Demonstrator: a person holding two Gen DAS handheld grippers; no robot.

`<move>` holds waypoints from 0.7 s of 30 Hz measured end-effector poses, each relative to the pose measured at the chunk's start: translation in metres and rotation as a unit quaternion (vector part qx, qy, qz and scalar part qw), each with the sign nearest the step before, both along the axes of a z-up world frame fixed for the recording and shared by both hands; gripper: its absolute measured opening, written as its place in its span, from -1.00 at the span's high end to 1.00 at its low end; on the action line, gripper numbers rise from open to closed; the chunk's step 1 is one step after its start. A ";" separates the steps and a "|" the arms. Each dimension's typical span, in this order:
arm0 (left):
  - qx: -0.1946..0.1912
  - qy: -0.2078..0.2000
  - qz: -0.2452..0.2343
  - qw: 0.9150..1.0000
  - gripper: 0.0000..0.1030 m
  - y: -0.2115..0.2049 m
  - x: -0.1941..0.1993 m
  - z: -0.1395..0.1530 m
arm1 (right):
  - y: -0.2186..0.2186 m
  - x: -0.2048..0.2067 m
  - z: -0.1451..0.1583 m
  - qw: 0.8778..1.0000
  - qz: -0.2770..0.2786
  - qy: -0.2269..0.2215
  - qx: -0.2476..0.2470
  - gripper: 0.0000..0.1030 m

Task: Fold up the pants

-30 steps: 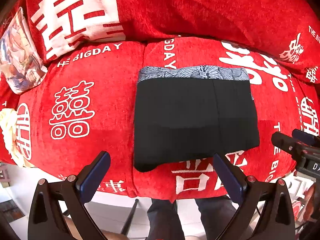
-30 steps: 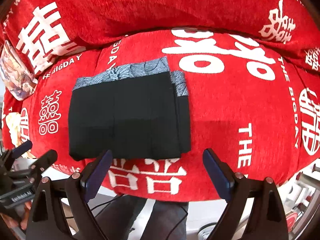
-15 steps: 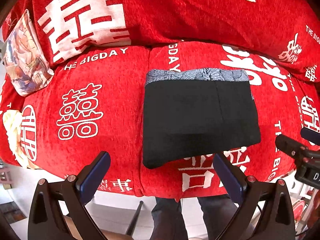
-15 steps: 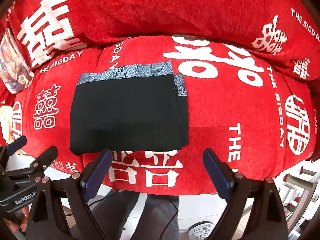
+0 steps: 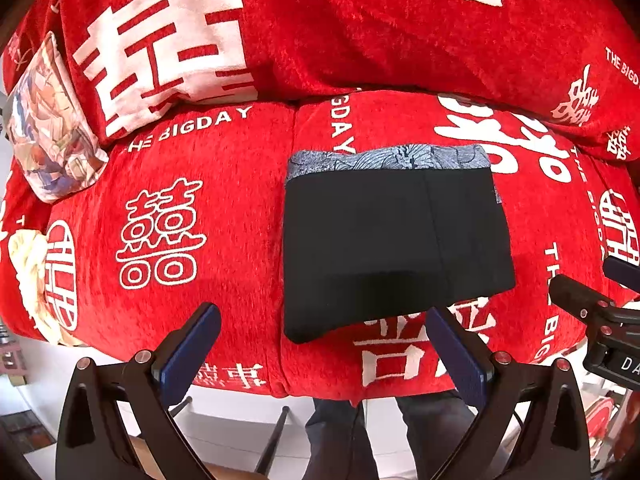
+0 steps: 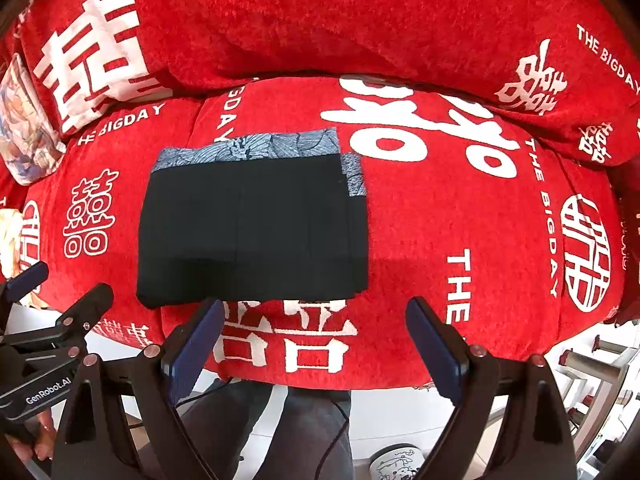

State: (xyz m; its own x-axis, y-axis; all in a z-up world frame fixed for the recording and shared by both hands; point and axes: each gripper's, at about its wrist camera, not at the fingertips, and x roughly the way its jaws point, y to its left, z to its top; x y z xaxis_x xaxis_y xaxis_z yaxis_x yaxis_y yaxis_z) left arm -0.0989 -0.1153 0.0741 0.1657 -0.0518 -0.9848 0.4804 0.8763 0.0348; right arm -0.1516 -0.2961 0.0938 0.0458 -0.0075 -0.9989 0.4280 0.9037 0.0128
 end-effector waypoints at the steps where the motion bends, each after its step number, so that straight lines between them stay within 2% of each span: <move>1: 0.000 0.000 -0.001 1.000 -1.00 -0.001 0.000 0.000 | -0.001 0.000 0.000 1.000 -0.003 0.000 -0.001 -0.81; 21: 0.004 -0.002 -0.015 1.000 -1.00 -0.010 -0.002 0.003 | -0.007 0.000 0.001 1.000 -0.003 0.000 0.007 -0.81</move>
